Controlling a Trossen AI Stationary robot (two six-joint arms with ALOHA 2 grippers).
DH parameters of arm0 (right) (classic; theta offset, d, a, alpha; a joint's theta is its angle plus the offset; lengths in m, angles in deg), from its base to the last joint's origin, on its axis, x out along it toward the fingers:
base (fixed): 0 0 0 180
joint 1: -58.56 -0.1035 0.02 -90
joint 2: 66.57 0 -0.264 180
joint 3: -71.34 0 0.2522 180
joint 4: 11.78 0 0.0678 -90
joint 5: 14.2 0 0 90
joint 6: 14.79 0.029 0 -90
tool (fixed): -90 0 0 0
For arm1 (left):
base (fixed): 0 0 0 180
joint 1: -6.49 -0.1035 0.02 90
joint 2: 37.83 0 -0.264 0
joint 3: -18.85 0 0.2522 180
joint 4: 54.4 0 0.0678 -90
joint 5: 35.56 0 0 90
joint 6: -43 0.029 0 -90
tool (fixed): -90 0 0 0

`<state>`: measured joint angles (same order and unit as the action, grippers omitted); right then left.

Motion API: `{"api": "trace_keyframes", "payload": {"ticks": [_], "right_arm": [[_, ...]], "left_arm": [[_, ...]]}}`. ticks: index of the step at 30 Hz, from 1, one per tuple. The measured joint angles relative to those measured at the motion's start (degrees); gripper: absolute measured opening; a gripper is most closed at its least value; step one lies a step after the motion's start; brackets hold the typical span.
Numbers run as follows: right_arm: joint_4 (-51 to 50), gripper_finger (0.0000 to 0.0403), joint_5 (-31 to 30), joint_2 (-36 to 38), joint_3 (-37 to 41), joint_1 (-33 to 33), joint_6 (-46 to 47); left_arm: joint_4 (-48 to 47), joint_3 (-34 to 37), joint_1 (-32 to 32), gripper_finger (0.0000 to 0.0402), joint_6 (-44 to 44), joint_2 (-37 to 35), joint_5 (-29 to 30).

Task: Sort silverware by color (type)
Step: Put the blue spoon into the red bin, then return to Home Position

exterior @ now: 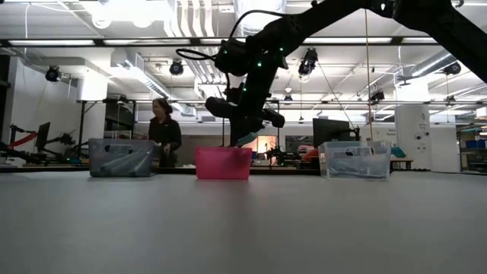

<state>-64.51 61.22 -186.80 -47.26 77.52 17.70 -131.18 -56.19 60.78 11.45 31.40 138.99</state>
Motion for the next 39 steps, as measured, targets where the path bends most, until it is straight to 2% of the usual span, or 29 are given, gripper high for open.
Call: {"api": "trace_keyframes", "payload": {"ticks": [15, 21, 29, 39], "right_arm": [[0.7, 0.0051, 1.5, 0.0, 0.4, 0.1, 0.1], [0.7, 0.0075, 1.5, 0.0, 0.4, 0.1, 0.5], [0.7, 0.0067, 1.1, 0.0, 0.5, 0.1, 0.5], [0.9, 0.0082, 1.0, 0.0, 0.5, 0.1, 0.5]], "left_arm": [[0.0, 0.0, 0.0, 0.0076, 0.0, 0.0, 0.0], [0.0, 0.0, 0.0, 0.0076, 0.0, 0.0, 0.0], [0.0, 0.0, 0.0, 0.0076, 0.0, 0.0, 0.0], [0.0, 0.0, 0.0, 0.0076, 0.0, 0.0, 0.0]]}}
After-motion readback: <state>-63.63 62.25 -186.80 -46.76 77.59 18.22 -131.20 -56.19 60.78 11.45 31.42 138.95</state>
